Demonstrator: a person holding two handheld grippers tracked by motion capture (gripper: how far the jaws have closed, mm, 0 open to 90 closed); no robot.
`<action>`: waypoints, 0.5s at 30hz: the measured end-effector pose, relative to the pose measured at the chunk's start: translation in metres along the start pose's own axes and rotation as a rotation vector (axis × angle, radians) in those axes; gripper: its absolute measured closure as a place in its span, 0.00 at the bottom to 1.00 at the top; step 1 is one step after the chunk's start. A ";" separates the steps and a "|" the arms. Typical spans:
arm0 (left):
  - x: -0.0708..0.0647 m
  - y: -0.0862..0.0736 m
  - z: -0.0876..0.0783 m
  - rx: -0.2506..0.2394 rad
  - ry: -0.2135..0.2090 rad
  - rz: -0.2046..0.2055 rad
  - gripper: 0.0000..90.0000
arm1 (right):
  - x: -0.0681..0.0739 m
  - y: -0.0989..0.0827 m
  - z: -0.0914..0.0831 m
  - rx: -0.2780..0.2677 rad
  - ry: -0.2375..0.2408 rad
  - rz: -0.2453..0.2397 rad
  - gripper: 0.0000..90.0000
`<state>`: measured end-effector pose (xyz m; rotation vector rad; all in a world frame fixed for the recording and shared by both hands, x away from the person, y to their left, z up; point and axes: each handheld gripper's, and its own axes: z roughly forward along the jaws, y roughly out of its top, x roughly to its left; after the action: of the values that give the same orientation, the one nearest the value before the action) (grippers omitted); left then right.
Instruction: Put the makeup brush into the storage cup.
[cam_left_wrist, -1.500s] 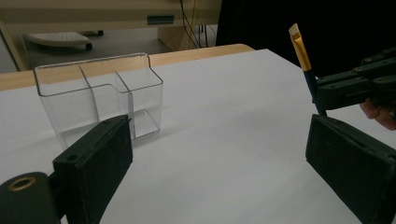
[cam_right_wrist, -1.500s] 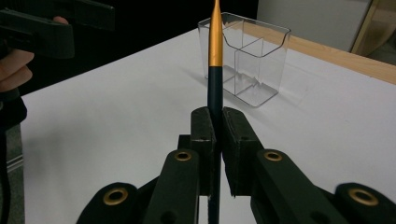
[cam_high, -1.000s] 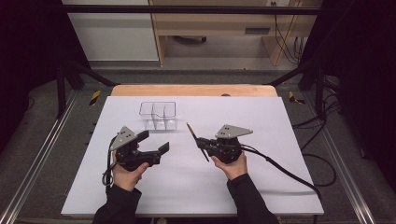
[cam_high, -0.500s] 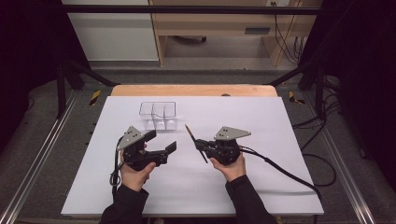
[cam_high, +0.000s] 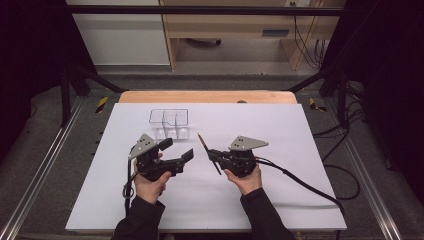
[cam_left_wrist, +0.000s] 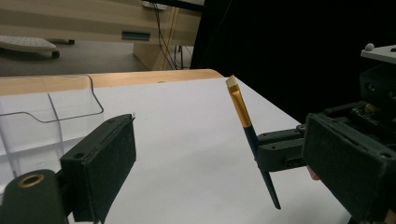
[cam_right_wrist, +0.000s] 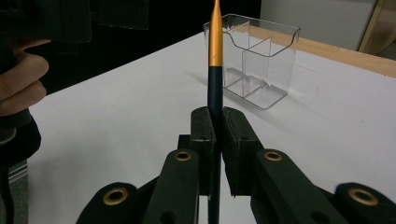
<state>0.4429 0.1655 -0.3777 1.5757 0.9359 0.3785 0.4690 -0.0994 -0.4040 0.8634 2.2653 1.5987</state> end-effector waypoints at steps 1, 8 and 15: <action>0.000 0.000 0.001 -0.002 -0.005 -0.003 0.10 | 0.000 0.000 0.000 -0.001 0.002 0.000 0.93; -0.002 -0.001 0.005 -0.004 -0.016 -0.010 0.11 | 0.001 0.000 0.001 -0.013 0.002 0.004 0.93; -0.004 -0.003 0.012 -0.013 -0.037 -0.032 0.15 | 0.002 -0.002 0.003 -0.020 0.007 0.006 0.93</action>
<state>0.4476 0.1548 -0.3825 1.5495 0.9277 0.3314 0.4684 -0.0967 -0.4068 0.8617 2.2492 1.6270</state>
